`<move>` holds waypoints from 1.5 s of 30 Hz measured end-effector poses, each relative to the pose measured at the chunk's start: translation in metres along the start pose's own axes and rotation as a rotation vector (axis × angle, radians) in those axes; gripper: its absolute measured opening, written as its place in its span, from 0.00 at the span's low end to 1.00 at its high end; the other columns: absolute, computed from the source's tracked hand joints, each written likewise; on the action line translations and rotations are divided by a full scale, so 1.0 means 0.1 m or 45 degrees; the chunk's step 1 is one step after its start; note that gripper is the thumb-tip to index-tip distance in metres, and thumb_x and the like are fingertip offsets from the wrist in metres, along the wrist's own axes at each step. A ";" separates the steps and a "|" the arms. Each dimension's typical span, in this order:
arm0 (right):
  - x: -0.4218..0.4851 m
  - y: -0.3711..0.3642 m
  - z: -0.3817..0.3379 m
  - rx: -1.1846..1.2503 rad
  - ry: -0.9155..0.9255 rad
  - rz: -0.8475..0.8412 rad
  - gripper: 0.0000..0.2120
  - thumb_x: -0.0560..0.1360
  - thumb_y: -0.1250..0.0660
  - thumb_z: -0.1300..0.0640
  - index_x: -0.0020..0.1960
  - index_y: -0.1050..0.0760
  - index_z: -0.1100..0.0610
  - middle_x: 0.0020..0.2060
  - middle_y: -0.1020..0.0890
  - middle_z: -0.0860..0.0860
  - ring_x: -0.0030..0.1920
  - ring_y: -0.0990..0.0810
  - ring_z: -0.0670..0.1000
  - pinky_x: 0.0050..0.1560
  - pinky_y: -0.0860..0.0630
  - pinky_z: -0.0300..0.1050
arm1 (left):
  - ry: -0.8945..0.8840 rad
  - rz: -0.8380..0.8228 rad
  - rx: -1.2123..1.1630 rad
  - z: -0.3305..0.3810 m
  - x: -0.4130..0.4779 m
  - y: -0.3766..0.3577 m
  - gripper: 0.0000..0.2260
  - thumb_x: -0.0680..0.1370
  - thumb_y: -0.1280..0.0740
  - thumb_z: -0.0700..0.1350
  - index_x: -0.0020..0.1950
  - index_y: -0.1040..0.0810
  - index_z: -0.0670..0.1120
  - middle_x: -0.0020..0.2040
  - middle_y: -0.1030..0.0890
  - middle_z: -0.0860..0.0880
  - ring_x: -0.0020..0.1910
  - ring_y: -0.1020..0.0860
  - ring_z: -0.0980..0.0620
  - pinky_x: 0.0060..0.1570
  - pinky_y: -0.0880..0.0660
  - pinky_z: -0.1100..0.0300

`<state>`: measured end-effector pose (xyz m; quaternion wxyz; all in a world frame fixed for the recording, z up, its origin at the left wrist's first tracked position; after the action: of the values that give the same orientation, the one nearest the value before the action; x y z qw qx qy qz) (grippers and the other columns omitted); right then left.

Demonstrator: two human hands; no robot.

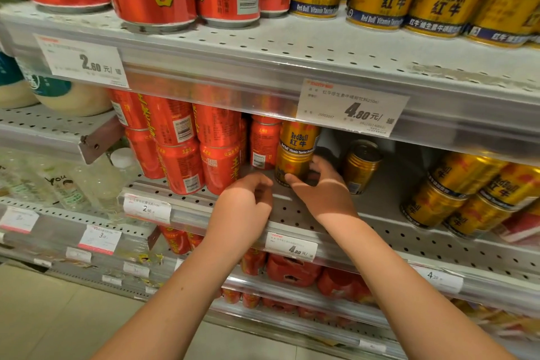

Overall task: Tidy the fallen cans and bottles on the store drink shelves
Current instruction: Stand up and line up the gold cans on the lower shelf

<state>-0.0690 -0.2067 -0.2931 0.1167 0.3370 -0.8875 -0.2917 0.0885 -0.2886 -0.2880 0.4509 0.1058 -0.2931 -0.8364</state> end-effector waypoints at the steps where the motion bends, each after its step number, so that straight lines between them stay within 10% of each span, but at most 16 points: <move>1: -0.02 0.02 0.00 -0.006 -0.002 -0.013 0.33 0.74 0.27 0.45 0.76 0.34 0.49 0.69 0.24 0.48 0.66 0.25 0.51 0.64 0.28 0.46 | 0.005 0.005 -0.011 0.00 0.00 0.00 0.07 0.81 0.32 0.45 0.57 0.18 0.52 0.48 0.15 0.51 0.46 0.18 0.52 0.51 0.21 0.52; 10: -0.42 0.75 0.61 0.098 -0.063 0.347 0.16 0.75 0.31 0.64 0.46 0.28 0.41 0.41 0.20 0.42 0.43 0.20 0.39 0.48 0.24 0.40 | -0.400 -0.040 -0.069 0.54 -0.22 -0.25 0.11 0.81 0.34 0.44 0.61 0.19 0.55 0.56 0.20 0.57 0.54 0.22 0.57 0.56 0.24 0.56; 14: -0.45 0.86 0.75 0.335 -0.291 0.189 0.16 0.71 0.30 0.55 0.58 0.26 0.52 0.45 0.22 0.46 0.44 0.22 0.46 0.59 0.22 0.56 | -0.535 -0.213 0.139 1.06 -0.06 -0.68 0.19 0.82 0.36 0.43 0.72 0.26 0.55 0.73 0.28 0.51 0.60 0.22 0.49 0.63 0.25 0.52; 17: -0.58 0.89 0.79 0.145 -0.192 0.082 0.30 0.65 0.36 0.40 0.67 0.28 0.44 0.54 0.22 0.41 0.49 0.21 0.42 0.49 0.23 0.44 | -0.504 -0.259 0.332 1.25 0.10 -0.93 0.28 0.81 0.34 0.42 0.79 0.36 0.57 0.80 0.39 0.53 0.65 0.23 0.46 0.64 0.25 0.51; 21: -0.64 0.98 0.83 -0.113 0.016 -0.011 0.17 0.74 0.34 0.56 0.62 0.27 0.43 0.57 0.25 0.44 0.54 0.22 0.45 0.55 0.25 0.39 | -0.470 -0.116 0.417 1.28 0.19 -1.05 0.23 0.80 0.32 0.48 0.75 0.31 0.53 0.75 0.30 0.49 0.69 0.28 0.44 0.66 0.29 0.52; 29: -0.85 1.36 0.99 -0.132 0.195 -0.064 0.11 0.78 0.37 0.52 0.54 0.26 0.35 0.52 0.22 0.39 0.45 0.21 0.39 0.43 0.26 0.33 | -0.371 -0.223 0.486 1.54 0.34 -1.36 0.13 0.82 0.35 0.51 0.65 0.23 0.48 0.60 0.20 0.45 0.61 0.23 0.44 0.61 0.28 0.52; 34: -0.99 1.77 1.29 0.045 0.014 0.129 0.13 0.76 0.38 0.51 0.59 0.24 0.42 0.41 0.18 0.42 0.36 0.20 0.42 0.37 0.21 0.44 | -0.482 0.157 0.204 1.54 -0.04 -1.36 0.12 0.79 0.34 0.50 0.62 0.23 0.52 0.57 0.23 0.50 0.59 0.26 0.52 0.56 0.33 0.65; 38: -0.97 1.82 1.39 -0.057 -0.064 0.090 0.27 0.78 0.36 0.53 0.75 0.39 0.46 0.46 0.18 0.42 0.38 0.20 0.40 0.37 0.25 0.40 | -0.310 -0.258 -0.318 1.66 -0.27 -1.69 0.19 0.75 0.30 0.58 0.60 0.33 0.73 0.61 0.24 0.64 0.59 0.26 0.69 0.57 0.32 0.75; 41: -0.93 1.75 1.33 -0.233 -0.110 -0.014 0.33 0.76 0.36 0.47 0.77 0.46 0.46 0.36 0.20 0.48 0.31 0.23 0.45 0.25 0.35 0.40 | -0.252 -0.425 -0.327 1.75 -0.22 -1.83 0.26 0.73 0.25 0.59 0.66 0.33 0.68 0.60 0.23 0.69 0.59 0.25 0.68 0.58 0.26 0.64; 45: -0.86 1.71 1.30 -0.249 -0.159 -0.012 0.33 0.76 0.36 0.45 0.76 0.46 0.46 0.51 0.19 0.54 0.42 0.19 0.52 0.33 0.30 0.42 | -0.262 -0.341 -0.215 1.74 -0.18 -1.77 0.25 0.73 0.24 0.58 0.65 0.32 0.66 0.56 0.23 0.68 0.56 0.23 0.66 0.56 0.22 0.62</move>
<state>-0.1480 0.0107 -0.2964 0.0922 0.3093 -0.8588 -0.3979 -0.1006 -0.1300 -0.2529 0.3104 0.0197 -0.2498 -0.9170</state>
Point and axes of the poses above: each hand's wrist, its own x-axis towards the middle knuckle, its own y-axis out of the back of the hand, z = x × y, the point moved 4 cm from there along x, towards the middle knuckle
